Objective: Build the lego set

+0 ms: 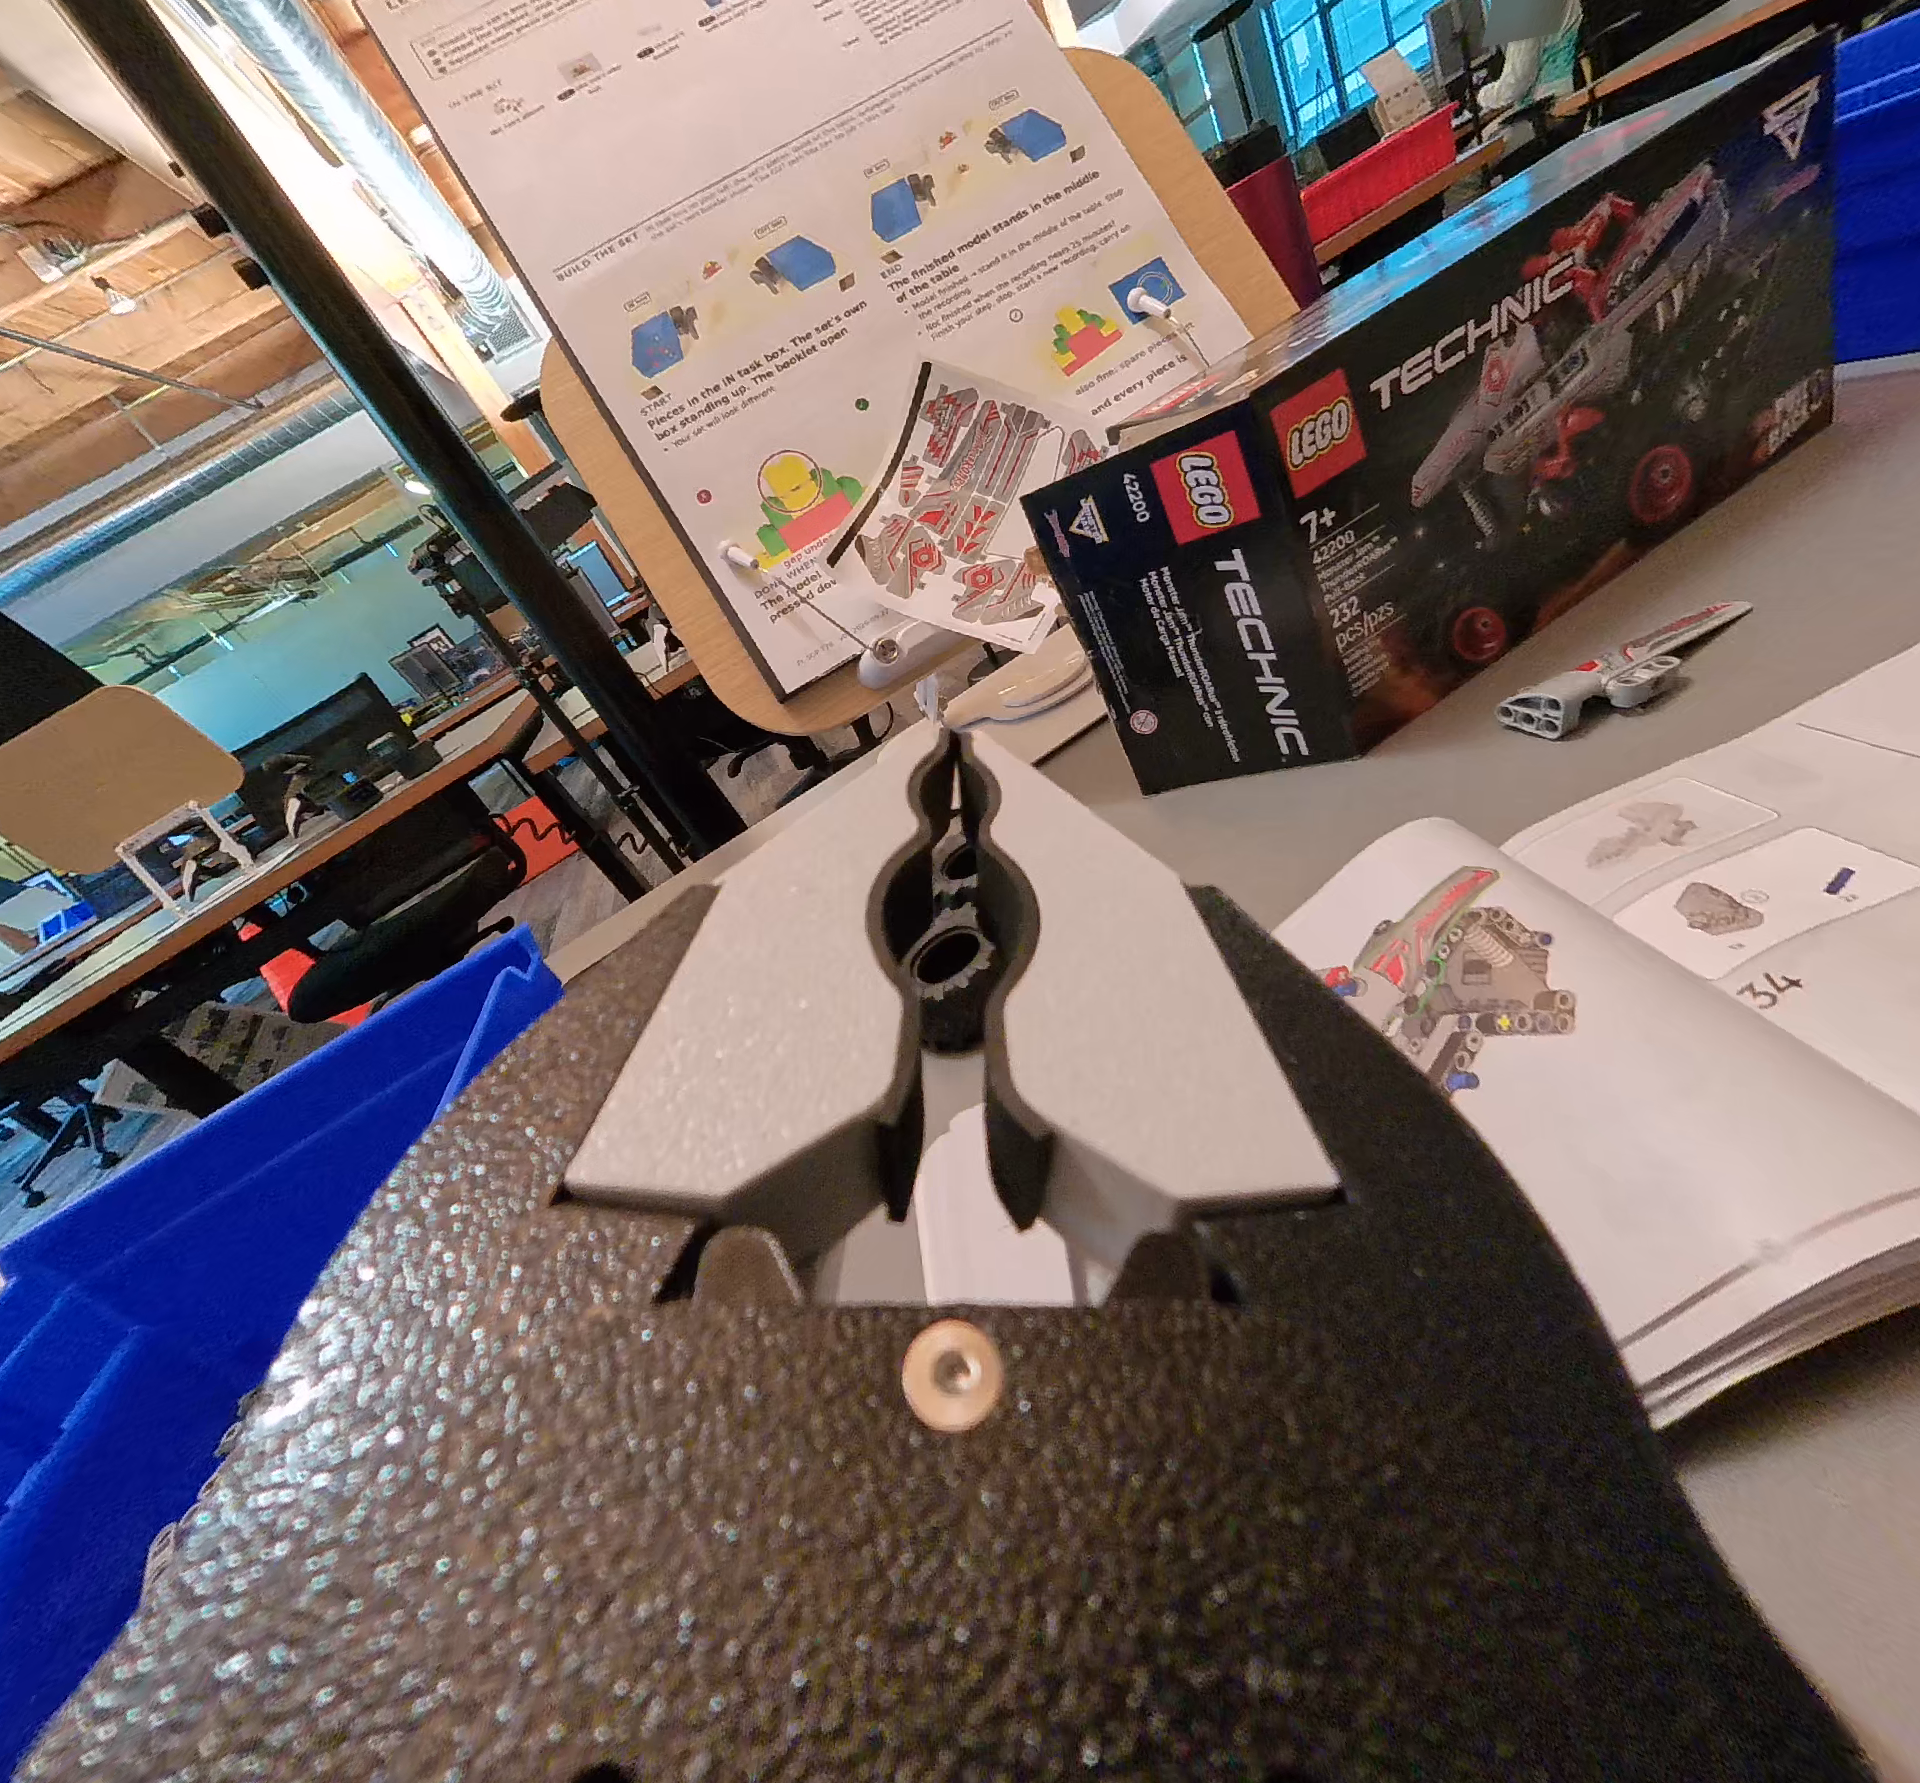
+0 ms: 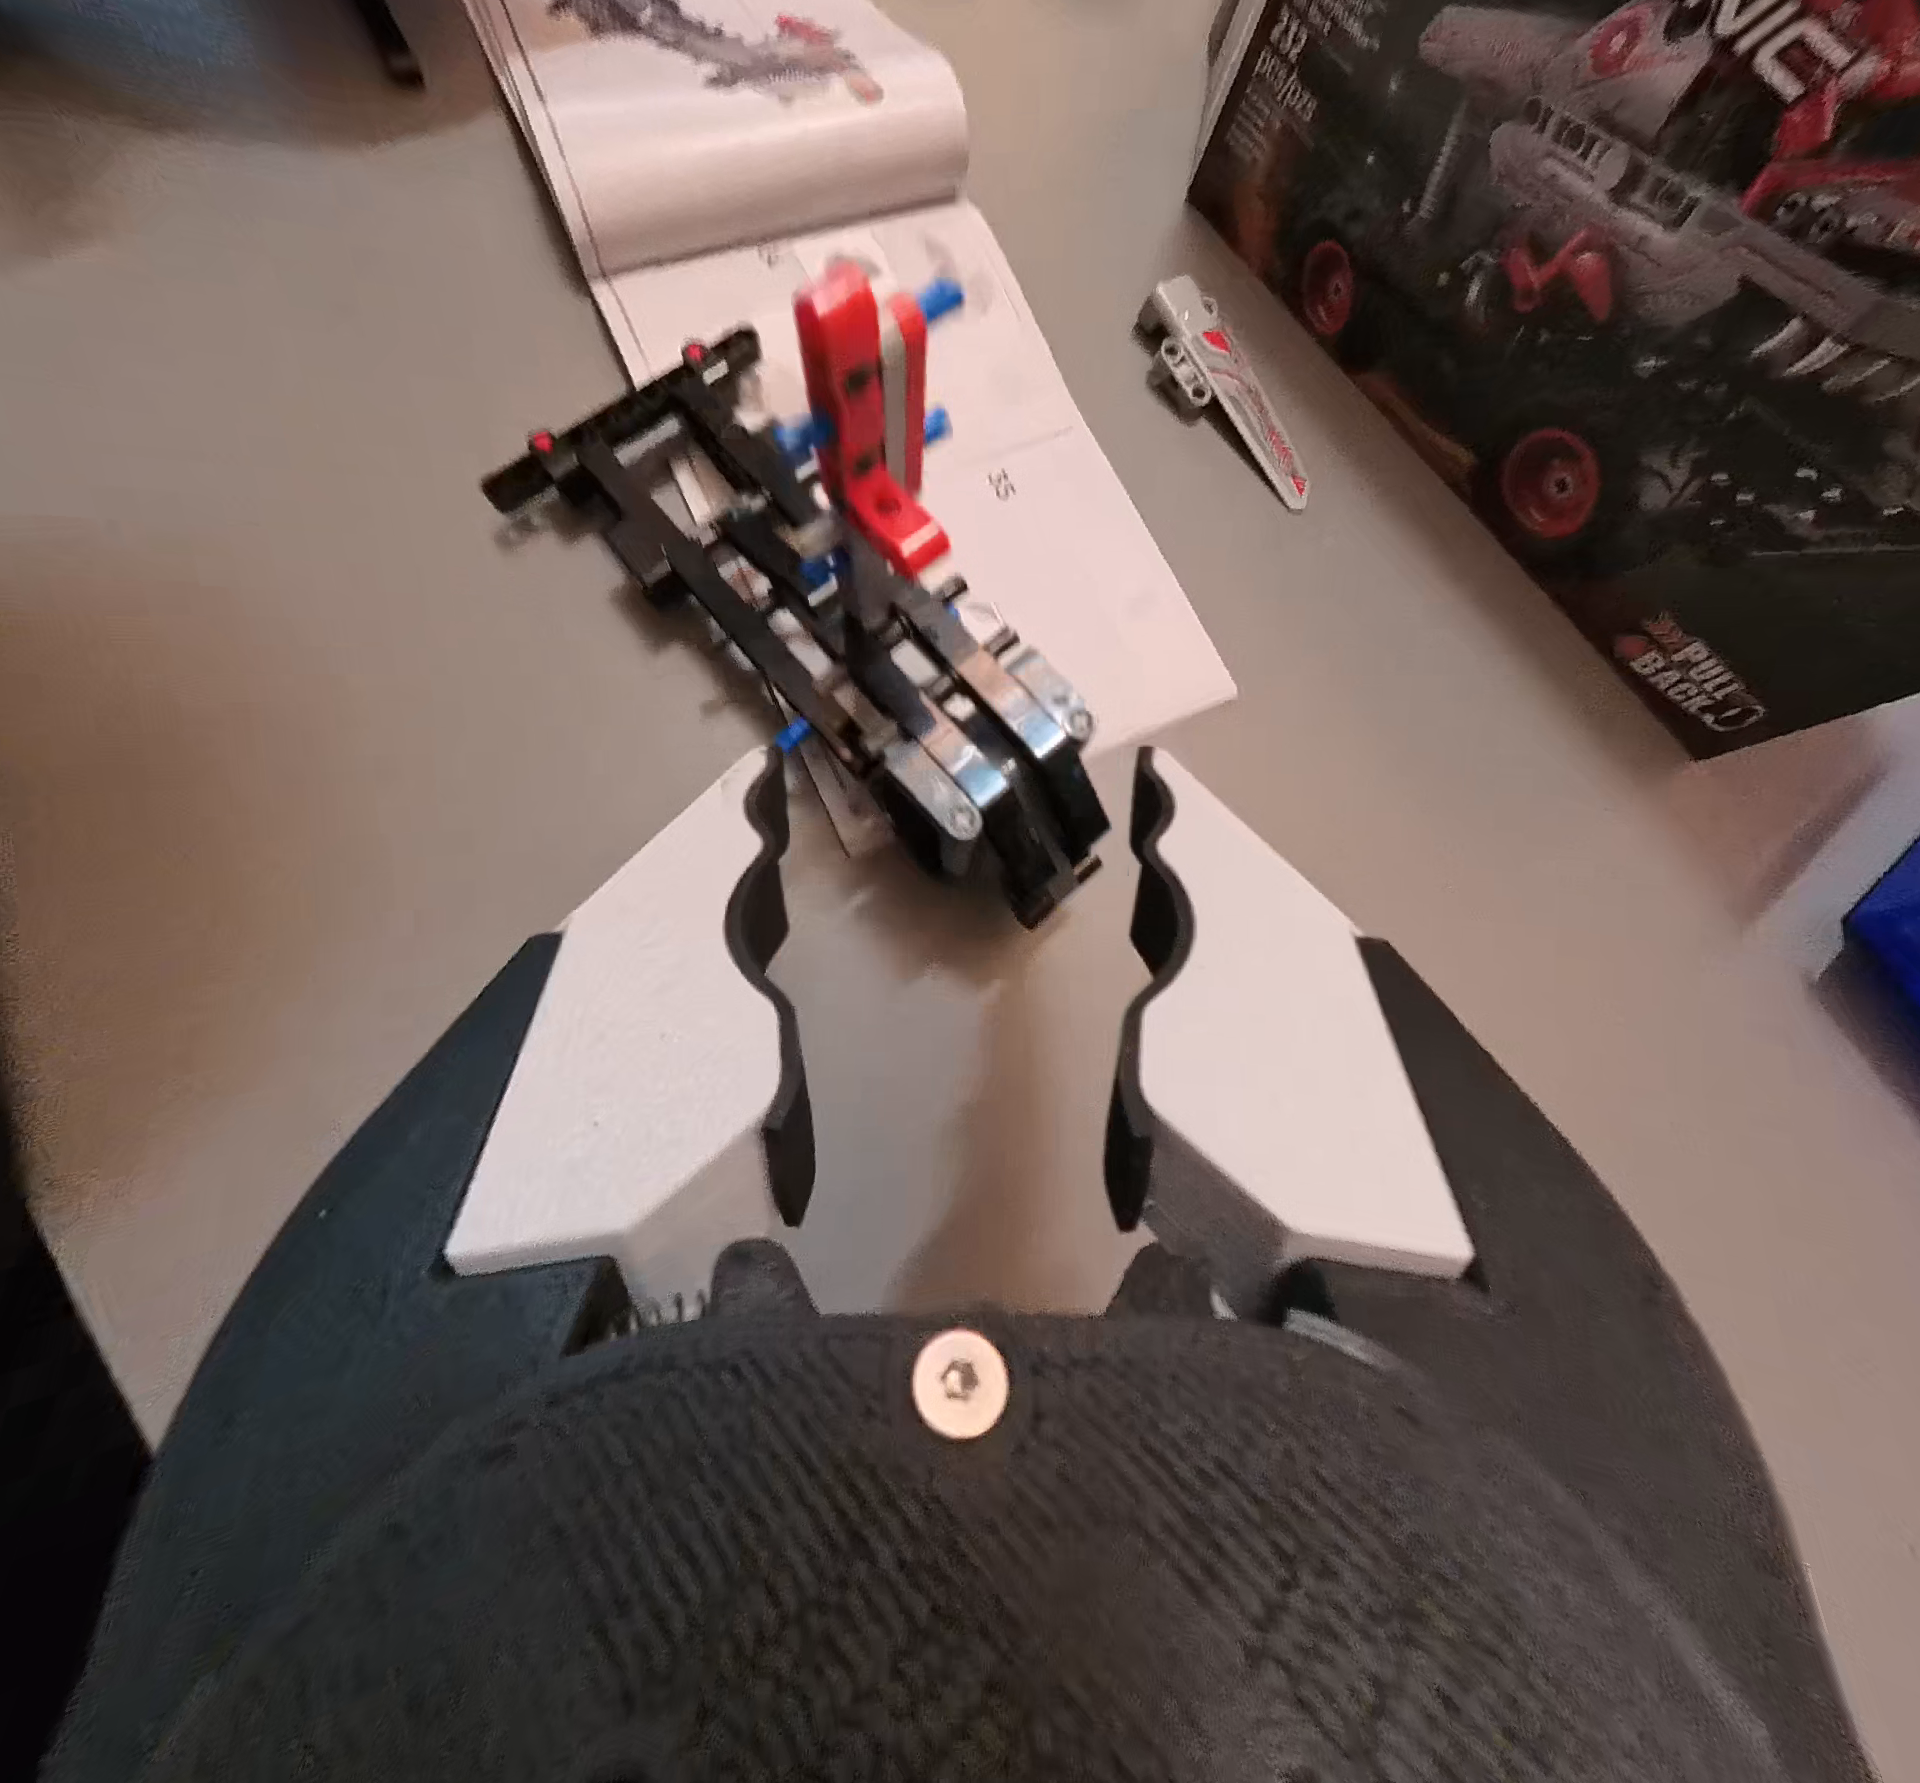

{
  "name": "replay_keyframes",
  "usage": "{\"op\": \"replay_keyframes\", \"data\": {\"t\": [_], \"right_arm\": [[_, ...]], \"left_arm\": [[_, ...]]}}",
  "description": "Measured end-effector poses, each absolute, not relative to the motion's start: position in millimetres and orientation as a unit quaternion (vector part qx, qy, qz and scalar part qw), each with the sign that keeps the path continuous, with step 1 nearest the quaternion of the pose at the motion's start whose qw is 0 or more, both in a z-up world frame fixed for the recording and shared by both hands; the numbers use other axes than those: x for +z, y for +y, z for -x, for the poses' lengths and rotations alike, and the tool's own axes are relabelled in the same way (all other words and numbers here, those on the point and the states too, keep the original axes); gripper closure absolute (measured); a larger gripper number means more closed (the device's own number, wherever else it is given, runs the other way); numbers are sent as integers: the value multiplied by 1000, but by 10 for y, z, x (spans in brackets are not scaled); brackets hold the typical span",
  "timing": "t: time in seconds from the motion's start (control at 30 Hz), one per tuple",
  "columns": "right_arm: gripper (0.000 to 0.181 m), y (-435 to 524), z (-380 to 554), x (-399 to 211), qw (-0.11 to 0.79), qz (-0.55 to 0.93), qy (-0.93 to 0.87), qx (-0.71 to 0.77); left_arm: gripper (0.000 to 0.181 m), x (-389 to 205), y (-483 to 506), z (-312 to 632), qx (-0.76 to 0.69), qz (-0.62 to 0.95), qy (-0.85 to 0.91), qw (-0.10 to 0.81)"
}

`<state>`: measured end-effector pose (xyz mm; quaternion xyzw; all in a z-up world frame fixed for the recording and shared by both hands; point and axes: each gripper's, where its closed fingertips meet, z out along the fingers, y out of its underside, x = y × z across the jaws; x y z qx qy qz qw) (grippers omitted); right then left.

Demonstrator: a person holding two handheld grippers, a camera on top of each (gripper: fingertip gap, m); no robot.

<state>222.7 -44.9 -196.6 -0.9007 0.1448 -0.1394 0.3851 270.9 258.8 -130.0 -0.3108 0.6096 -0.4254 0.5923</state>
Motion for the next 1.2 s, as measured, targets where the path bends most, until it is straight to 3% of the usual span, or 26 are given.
{"op": "replay_keyframes", "data": {"t": [0.3,0.47,0.73,1.2], "right_arm": [[91,-463,-2306,-2354,409,901,107,-99],[95,-409,-2349,-2432,412,900,91,-107],[121,-313,-2338,-2366,469,876,62,-100],[124,-306,-2344,-2375,472,874,62,-96]], "left_arm": [[181,-1293,2542,-2703,-429,302,612,591],[181,-1305,2512,-2704,-431,299,615,589],[181,-1310,2494,-2705,-431,296,616,590],[181,-1329,2476,-2714,-432,296,617,587]]}}
